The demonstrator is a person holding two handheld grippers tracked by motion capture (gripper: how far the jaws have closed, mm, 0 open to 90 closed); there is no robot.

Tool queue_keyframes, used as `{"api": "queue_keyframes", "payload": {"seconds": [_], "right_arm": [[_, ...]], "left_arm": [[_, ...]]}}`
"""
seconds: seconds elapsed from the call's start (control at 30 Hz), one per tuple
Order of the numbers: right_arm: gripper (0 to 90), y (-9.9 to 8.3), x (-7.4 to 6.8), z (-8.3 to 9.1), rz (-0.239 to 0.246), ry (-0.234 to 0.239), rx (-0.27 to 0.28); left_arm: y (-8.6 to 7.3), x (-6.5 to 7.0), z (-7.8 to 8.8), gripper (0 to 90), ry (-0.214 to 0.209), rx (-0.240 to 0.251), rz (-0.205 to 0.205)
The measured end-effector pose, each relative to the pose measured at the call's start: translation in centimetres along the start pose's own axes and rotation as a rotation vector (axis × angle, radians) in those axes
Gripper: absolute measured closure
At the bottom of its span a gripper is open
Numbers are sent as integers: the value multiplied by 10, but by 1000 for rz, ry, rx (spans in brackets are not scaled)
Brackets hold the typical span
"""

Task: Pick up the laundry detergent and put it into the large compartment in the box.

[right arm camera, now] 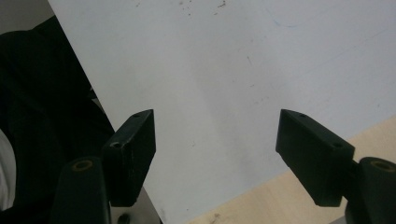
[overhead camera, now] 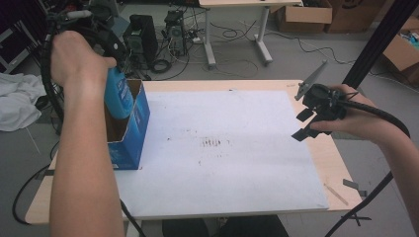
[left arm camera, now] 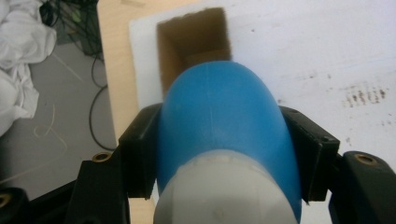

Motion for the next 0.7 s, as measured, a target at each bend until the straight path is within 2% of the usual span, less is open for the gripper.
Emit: {"api": "queue_keyframes", "payload": {"seconds": [0.33, 0.53, 0.7], "right_arm": [[288, -1, 1, -2, -5, 1, -7], [288, 0, 1, -2, -5, 0, -9], [288, 1, 0, -1, -3, 0, -7]], "left_arm": [[-13, -24, -12, 377, 40, -21, 32], [-19, -32, -21, 377, 36, -22, 43], [-23, -36, -35, 377, 26, -37, 51]]}}
Point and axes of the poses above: each handheld gripper's, and its own axes: z roughly backward along the jaws, y roughly out of its top, x roughly to its right, the point moved 2 cm from there along -z, roughly forward along the jaws, and after that the axes turned 15 degrees about -y, right-handed, at the moved point
